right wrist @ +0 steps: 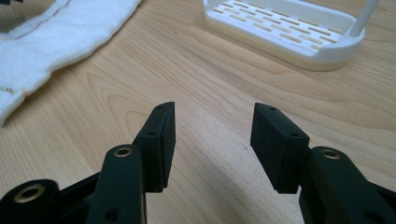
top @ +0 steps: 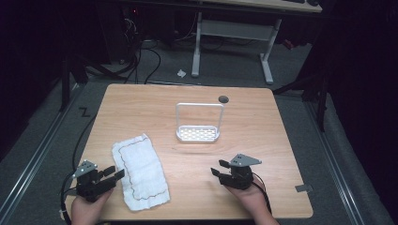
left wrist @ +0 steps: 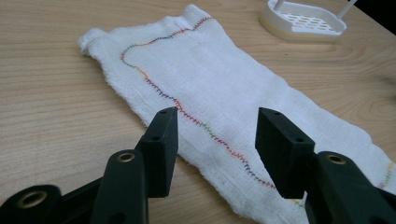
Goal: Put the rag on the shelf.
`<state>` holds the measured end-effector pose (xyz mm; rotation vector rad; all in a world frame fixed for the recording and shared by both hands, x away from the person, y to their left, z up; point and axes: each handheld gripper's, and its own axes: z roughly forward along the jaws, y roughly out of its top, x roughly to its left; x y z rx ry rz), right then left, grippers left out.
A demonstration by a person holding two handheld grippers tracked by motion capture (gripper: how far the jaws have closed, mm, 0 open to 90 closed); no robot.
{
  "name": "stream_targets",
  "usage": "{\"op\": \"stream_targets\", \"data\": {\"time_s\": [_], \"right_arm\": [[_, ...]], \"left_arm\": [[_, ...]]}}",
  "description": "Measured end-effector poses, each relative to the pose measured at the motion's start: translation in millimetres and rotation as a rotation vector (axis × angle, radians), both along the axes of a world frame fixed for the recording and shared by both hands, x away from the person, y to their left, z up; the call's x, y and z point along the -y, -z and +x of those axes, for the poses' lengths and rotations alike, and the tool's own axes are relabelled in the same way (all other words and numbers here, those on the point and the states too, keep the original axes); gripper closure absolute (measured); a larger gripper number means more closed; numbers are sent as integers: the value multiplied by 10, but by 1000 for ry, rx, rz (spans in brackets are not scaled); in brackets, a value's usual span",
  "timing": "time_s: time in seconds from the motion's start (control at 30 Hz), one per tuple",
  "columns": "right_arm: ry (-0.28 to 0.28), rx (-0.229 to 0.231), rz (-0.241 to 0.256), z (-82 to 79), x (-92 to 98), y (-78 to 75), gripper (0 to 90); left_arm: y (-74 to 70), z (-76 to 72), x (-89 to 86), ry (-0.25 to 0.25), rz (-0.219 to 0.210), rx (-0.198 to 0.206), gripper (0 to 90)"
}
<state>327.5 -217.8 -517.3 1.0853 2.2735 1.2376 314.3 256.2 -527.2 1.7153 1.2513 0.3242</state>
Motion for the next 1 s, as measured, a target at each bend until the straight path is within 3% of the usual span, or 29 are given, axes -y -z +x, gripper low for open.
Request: {"op": "stream_targets", "data": {"time_s": [0.1,0.3,0.4,0.5,0.53,0.63,0.67,0.87,1.0], "right_arm": [[-6,-2,-23,-4,-12,21,507],[-9,3,-22,-14,-41,29,507],[-11,2,-28,-7,-68,44,509],[-15,1,-36,3,-131,73,512],[-15,1,-36,3,-131,73,512],[-19,0,-53,-9,-172,78,513],[-21,4,-54,-16,-173,75,513],[-21,-2,-39,-17,-164,75,519],[-36,-5,-33,-20,-200,78,554]], "left_arm": [[6,5,31,14,23,-1,487],[39,26,66,43,14,-17,479],[44,40,110,51,31,-26,515],[35,172,242,34,132,-33,844],[35,172,242,34,132,-33,878],[75,331,366,60,216,-63,900],[69,346,383,67,223,-66,900],[84,315,513,121,221,-47,900],[86,209,769,211,224,-35,900]]}}
